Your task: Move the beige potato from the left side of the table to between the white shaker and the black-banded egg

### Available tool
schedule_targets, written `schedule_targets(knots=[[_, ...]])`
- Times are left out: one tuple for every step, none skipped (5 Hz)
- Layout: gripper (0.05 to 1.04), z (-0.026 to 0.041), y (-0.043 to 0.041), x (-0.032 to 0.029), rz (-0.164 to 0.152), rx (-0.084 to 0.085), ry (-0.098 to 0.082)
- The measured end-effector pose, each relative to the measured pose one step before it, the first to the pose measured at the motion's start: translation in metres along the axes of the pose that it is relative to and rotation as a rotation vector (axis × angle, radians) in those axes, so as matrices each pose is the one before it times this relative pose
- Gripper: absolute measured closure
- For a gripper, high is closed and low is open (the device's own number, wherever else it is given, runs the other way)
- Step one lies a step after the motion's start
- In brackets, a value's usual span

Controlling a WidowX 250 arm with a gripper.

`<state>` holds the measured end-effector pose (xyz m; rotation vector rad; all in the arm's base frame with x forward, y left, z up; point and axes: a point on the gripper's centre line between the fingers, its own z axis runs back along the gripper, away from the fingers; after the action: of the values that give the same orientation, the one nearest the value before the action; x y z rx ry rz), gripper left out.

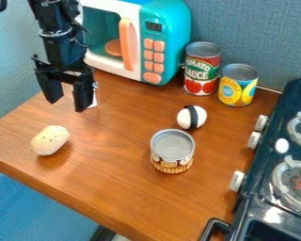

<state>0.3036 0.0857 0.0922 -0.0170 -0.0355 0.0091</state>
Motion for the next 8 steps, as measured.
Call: schedule_targets(knots=[[0.082, -0.00992, -0.00147, -0.00356, -0.0015, -0.0106, 0.0321], [0.082, -0.00748, -0.00426, -0.00414, -0.0439, -0.0244, 0.0015], [0.082, 0.00408, 0.00615, -0.00825, -0.0173, 0.0534, 0.0127], [0.082, -0.00213, 0.00672, -0.01069, -0.0129, 0.0551, 0.0319], [0.082, -0.00705, 0.00244, -0.00505, -0.0094, 0.0239, 0.0094], [0.082, -0.01310, 0.00892, -0.00221, 0.0137, -0.0097, 0.0225], [0.082, -0.00830, 0.00704, 0.00359, 0.0172, 0.0094, 0.0298], [0.082, -0.00740, 0.00132, 0.00388, 0.0186, -0.0032, 0.0197]])
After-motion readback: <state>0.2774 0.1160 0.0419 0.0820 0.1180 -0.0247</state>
